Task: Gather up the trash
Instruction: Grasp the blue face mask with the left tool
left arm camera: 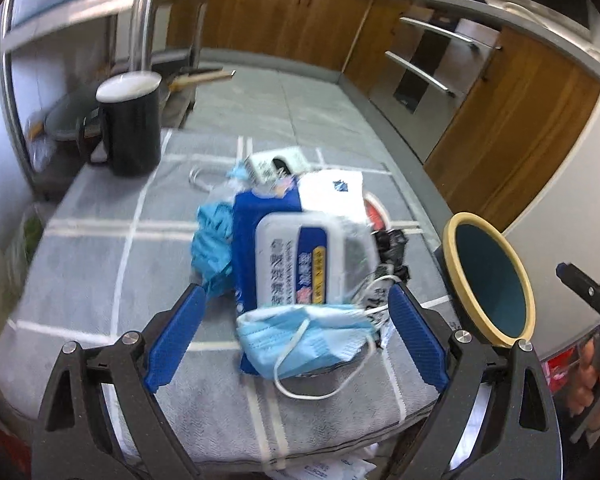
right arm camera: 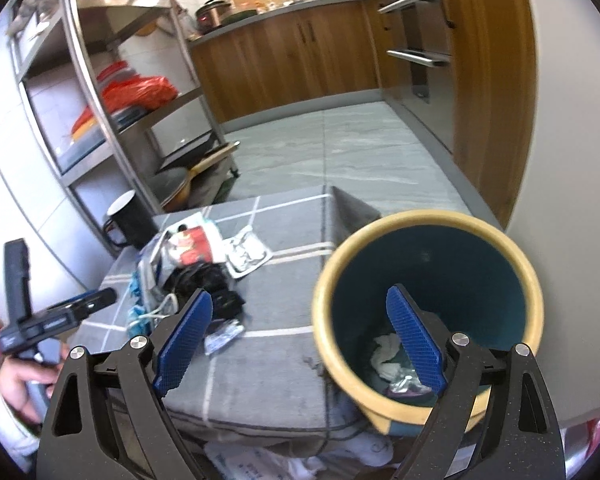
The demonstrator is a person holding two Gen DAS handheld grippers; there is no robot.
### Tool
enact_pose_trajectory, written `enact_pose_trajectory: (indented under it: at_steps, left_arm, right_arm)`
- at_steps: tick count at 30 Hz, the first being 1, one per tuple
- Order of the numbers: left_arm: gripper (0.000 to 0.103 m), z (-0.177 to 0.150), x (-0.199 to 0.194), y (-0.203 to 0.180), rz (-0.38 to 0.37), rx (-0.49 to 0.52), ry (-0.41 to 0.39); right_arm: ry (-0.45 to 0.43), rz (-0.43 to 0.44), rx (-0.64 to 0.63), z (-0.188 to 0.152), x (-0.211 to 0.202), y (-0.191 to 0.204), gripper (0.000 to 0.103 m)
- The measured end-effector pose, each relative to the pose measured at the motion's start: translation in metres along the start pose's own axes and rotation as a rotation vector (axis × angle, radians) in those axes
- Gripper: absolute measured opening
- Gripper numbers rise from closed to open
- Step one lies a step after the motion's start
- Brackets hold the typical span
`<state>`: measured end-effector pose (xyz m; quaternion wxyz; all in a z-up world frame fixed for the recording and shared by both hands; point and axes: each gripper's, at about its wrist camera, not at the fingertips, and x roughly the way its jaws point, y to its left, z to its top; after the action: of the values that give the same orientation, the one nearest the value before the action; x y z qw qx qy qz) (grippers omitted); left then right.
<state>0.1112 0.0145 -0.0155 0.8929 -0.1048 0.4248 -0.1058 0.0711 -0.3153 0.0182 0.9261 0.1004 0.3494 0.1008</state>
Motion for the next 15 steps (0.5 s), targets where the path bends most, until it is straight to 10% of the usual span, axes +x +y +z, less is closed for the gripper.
enact_pose_trajectory:
  at_steps: [15]
  left_arm:
    - [0.082,-0.022,0.031,0.001,-0.052,0.012,0.124]
  right_arm:
    - [0.074,0.037,-0.069,-0.012,0.019,0.026,0.089]
